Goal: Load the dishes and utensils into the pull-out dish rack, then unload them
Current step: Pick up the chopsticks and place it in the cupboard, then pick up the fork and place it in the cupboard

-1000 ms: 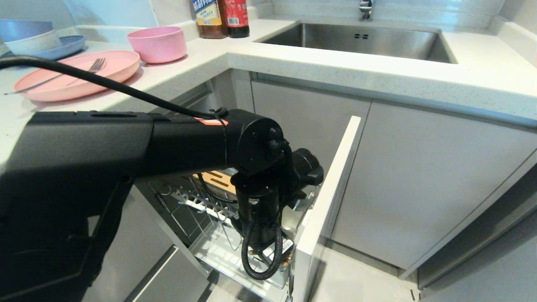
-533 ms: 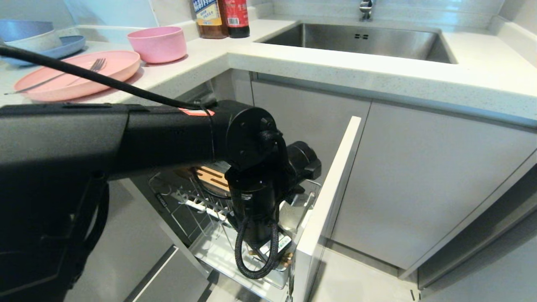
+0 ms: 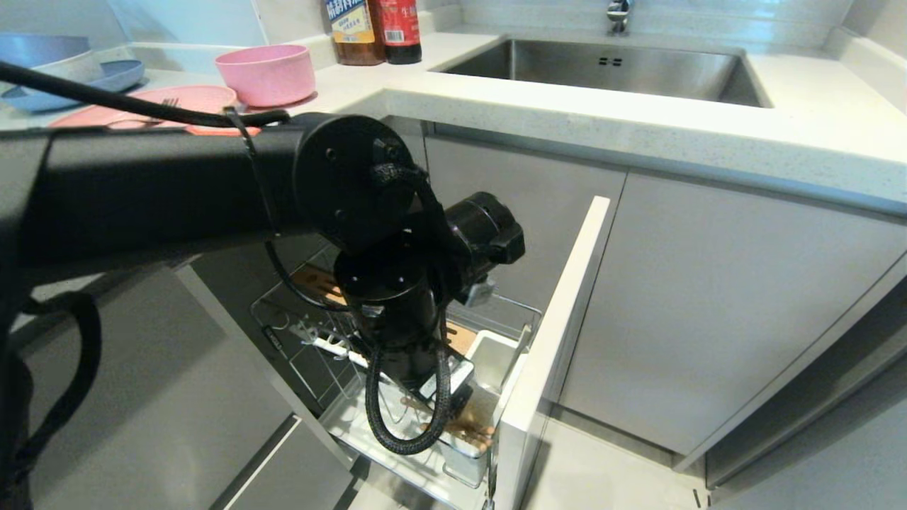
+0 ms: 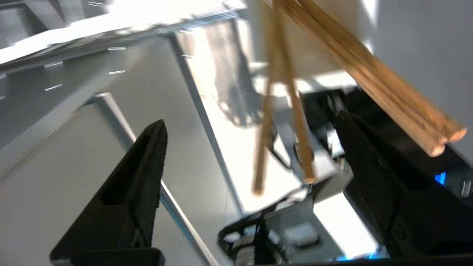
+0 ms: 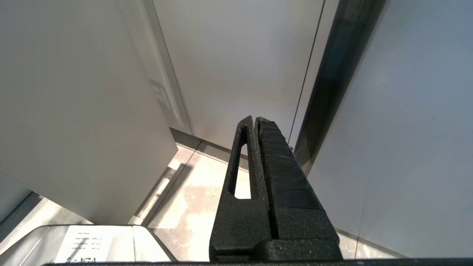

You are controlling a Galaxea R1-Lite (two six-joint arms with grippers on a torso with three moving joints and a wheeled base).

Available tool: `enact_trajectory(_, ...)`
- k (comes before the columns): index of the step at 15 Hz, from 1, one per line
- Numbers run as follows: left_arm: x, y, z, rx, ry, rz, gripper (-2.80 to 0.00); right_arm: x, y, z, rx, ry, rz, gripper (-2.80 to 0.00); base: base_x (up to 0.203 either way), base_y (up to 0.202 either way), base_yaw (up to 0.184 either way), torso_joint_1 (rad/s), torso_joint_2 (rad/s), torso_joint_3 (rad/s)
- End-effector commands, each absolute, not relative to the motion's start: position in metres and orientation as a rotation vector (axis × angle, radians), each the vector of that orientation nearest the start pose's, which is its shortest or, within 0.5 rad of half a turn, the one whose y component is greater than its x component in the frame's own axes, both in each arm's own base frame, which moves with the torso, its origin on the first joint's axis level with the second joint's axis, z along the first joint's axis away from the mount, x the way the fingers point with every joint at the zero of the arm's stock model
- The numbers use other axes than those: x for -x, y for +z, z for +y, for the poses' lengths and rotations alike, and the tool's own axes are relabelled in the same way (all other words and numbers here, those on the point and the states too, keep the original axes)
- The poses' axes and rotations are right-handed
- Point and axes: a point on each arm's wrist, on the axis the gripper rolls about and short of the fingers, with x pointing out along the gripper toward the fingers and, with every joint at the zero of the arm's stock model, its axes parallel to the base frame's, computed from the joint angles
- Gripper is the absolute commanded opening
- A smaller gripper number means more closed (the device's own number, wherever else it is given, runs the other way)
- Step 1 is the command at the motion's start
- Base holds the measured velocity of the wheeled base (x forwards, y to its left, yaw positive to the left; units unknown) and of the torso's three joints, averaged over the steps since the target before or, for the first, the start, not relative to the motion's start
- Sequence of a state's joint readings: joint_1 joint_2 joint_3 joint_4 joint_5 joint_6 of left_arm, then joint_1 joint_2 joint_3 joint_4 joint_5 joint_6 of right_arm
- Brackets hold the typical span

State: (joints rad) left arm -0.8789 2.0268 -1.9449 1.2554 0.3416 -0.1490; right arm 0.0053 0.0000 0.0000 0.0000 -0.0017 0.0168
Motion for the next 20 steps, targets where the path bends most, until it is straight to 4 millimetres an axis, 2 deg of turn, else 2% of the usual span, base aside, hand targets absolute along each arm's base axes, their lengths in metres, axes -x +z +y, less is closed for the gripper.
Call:
enact_trajectory(1, -0.213, 0.252, -0.244, -0.573, -0.328, 1.045, 0.00, 0.023, 0.075, 0.000, -0.017, 0.005, 0.002, -2.80, 0.000, 0.000, 0.000, 0.000, 0.00, 0.000)
enact_trajectory(2, -0.213, 0.259, -0.243, -0.527, -0.310, 1.000, 0.00, 0.023, 0.075, 0.000, -0.017, 0.004, 0.002, -2.80, 0.000, 0.000, 0.000, 0.000, 0.00, 0.000)
enact_trajectory(3, -0.212, 0.265, -0.241, -0.492, -0.296, 0.965, -2.80, 0.023, 0.075, 0.000, -0.017, 0.005, 0.001, -2.80, 0.000, 0.000, 0.000, 0.000, 0.00, 0.000)
enact_trajectory(8, -0.215, 0.287, -0.241, -0.299, -0.170, 0.763, -2.80, 0.023, 0.075, 0.000, -0.017, 0.004, 0.002, -2.80, 0.000, 0.000, 0.000, 0.000, 0.00, 0.000)
enact_trajectory(12, -0.211, 0.328, -0.227, -0.060, -0.113, 0.529, -2.80, 0.023, 0.075, 0.000, -0.017, 0.005, 0.002, -2.80, 0.000, 0.000, 0.000, 0.000, 0.00, 0.000)
enact_trajectory(14, -0.211, 0.356, -0.206, 0.077, -0.081, 0.399, -2.80, 0.023, 0.075, 0.000, -0.017, 0.005, 0.002, -2.80, 0.000, 0.000, 0.000, 0.000, 0.00, 0.000)
enact_trajectory(18, -0.194, 0.411, -0.161, 0.364, -0.057, 0.142, -2.80, 0.023, 0.075, 0.000, -0.017, 0.005, 0.002, -2.80, 0.000, 0.000, 0.000, 0.000, 0.00, 0.000)
enact_trajectory(20, -0.194, 0.432, -0.127, 0.465, 0.017, 0.014, -2.80, 0.023, 0.075, 0.000, -0.017, 0.005, 0.001, -2.80, 0.000, 0.000, 0.000, 0.000, 0.00, 0.000)
